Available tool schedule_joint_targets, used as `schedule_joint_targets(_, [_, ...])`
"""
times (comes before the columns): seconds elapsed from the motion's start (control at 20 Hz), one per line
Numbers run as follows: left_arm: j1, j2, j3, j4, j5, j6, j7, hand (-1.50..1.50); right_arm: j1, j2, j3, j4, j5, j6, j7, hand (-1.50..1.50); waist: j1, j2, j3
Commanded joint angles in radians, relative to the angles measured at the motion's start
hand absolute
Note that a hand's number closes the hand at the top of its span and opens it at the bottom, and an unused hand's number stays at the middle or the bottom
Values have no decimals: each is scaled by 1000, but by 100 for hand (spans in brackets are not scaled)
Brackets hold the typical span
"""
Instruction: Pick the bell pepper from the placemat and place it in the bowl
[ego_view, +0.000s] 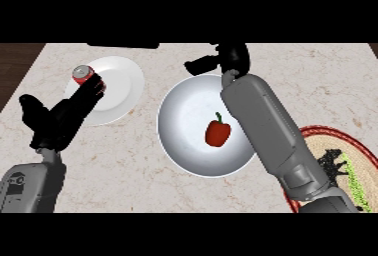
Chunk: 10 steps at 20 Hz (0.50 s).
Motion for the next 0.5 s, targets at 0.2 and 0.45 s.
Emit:
schedule_joint_targets(0.2, [48,4,-1,-85,14,1,58,0,-54,0,-1,171,-21,-246,-194,-150,-15,-13,0])
schedule_joint_targets(0.45, [80,31,36,-36,20,-28,-15,0,-74,-45,-50,207,7,-312,-209,-150,-36,-14,0])
